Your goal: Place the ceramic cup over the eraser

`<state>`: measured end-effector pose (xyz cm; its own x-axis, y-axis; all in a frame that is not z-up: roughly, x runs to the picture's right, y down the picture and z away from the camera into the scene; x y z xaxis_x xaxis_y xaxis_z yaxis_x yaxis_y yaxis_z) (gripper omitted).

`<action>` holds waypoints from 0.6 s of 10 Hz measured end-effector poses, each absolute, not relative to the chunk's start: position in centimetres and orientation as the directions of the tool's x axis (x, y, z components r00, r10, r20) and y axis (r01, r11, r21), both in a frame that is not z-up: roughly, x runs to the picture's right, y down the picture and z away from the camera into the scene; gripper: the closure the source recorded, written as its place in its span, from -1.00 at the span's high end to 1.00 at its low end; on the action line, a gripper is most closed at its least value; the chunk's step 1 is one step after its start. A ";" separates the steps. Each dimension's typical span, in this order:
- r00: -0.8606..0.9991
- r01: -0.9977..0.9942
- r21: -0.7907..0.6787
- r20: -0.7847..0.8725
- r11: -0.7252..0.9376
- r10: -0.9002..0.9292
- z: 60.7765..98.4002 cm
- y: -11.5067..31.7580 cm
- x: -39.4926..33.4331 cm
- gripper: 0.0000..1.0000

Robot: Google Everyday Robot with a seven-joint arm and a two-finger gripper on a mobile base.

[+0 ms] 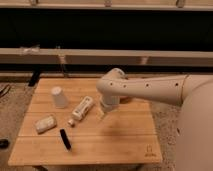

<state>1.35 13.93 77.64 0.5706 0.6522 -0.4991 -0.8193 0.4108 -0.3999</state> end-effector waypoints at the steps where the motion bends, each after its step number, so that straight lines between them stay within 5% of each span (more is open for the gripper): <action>1: 0.571 -0.819 -0.400 -0.499 0.411 0.652 77.6 13.9 1.4 0.52; 6: 0.580 -0.812 -0.405 -0.484 0.420 0.655 77.8 13.1 1.2 0.52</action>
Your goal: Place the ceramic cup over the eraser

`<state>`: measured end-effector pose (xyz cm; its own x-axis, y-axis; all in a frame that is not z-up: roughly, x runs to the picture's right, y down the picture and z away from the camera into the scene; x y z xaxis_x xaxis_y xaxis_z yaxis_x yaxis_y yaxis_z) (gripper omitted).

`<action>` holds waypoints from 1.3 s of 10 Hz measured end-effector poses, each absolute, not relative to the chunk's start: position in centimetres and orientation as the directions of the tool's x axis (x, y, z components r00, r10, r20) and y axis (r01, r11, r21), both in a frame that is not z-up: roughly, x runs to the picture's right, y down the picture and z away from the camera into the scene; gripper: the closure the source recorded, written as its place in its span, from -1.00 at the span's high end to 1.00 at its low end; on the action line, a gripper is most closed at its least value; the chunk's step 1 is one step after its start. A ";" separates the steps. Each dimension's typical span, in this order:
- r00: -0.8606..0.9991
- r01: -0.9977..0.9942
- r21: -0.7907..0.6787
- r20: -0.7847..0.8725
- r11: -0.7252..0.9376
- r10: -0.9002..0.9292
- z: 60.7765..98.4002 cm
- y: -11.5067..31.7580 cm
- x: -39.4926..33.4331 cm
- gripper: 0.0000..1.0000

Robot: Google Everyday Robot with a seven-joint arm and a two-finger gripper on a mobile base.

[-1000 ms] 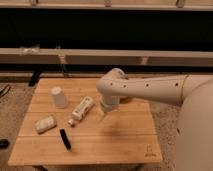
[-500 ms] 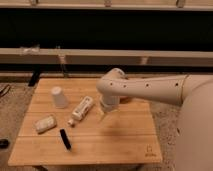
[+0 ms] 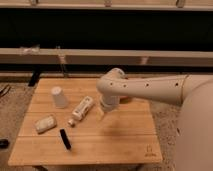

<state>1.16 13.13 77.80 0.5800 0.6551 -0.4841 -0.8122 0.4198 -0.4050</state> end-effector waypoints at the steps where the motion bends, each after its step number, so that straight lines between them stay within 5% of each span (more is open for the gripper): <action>1: 0.603 -0.796 -0.412 -0.461 0.444 0.651 77.9 12.1 0.3 0.52; 6: 0.744 -0.665 -0.408 -0.288 0.626 0.603 77.3 6.2 -7.2 0.52; 13: 0.869 -0.491 -0.463 -0.202 0.738 0.452 79.5 4.1 -18.1 0.52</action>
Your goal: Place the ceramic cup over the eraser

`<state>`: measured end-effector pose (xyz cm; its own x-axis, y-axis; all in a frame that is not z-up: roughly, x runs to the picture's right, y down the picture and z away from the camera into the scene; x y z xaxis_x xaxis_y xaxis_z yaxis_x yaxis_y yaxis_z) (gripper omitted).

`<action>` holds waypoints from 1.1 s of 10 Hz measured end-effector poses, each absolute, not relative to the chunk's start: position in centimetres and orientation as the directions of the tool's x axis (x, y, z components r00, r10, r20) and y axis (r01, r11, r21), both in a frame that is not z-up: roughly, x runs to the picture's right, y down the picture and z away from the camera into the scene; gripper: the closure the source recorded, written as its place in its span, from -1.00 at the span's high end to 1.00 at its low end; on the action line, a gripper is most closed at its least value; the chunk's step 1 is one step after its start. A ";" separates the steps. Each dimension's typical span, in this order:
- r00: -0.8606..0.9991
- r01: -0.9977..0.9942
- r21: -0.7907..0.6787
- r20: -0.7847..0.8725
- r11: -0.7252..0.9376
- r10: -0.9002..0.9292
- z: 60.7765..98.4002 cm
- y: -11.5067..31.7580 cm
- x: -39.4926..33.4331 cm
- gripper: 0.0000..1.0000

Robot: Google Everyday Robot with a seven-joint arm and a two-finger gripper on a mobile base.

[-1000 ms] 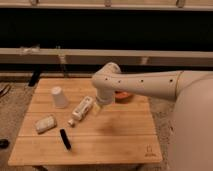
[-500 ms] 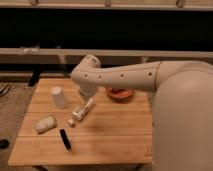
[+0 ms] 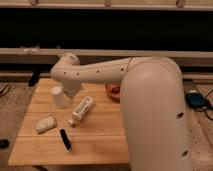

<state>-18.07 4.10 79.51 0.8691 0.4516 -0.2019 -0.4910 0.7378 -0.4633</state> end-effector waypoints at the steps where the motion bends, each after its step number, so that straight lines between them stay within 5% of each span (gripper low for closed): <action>1: 0.875 -0.480 -0.476 -0.194 0.737 0.445 80.0 3.4 -19.1 0.52; 11: 0.929 -0.353 -0.543 -0.105 0.762 0.356 85.2 0.7 -28.8 0.52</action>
